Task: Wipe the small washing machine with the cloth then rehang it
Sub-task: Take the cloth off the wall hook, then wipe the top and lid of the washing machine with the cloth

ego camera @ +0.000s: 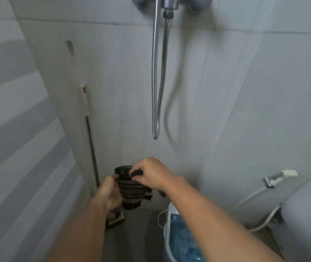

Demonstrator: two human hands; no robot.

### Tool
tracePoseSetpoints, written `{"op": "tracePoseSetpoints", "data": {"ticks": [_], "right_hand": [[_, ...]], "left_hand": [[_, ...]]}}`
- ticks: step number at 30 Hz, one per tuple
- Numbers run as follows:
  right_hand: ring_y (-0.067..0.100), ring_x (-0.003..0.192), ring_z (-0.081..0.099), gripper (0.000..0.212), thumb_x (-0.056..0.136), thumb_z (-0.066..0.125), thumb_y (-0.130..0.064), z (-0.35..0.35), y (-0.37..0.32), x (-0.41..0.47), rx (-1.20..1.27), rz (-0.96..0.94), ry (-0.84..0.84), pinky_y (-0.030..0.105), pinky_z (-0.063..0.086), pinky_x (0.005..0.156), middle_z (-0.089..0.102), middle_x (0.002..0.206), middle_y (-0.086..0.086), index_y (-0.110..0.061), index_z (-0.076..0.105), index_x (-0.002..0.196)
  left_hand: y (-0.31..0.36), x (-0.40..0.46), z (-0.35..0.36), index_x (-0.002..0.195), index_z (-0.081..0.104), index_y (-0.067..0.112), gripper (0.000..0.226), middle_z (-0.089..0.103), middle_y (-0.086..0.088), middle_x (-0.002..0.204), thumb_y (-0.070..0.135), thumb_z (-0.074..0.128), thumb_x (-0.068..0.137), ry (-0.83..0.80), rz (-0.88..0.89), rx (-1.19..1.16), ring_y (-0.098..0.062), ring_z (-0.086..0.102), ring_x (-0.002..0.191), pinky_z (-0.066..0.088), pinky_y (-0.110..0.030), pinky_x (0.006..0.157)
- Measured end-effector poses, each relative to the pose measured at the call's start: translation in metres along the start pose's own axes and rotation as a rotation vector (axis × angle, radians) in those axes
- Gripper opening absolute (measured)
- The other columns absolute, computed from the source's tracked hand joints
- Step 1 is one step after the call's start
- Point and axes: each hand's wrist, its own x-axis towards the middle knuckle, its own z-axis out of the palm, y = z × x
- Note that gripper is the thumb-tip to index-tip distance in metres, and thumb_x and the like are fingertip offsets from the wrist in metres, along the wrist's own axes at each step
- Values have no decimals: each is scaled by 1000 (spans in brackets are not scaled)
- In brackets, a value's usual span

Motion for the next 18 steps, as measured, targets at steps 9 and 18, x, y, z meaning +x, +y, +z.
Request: {"op": "tracePoseSetpoints", "data": {"ticks": [9,18], "right_hand": [[17,115,57,40,95,57,-46,43,29,-160,79,81,411,40,49,101,62,123,-6,-31,62,131],[22,107,71,39,83,83,-23,33,43,-252,625,324,309,40,52,106,75,114,10,-14,73,120]], "left_hand": [[-79,-69,25,107,67,6,46,69,-22,113,31,30,98,-182,127,129,-36,60,108,45,-47,94],[-118,-137,54,114,64,-3,46,70,-24,113,32,39,99,-357,86,320,-35,69,95,51,-44,89]]}}
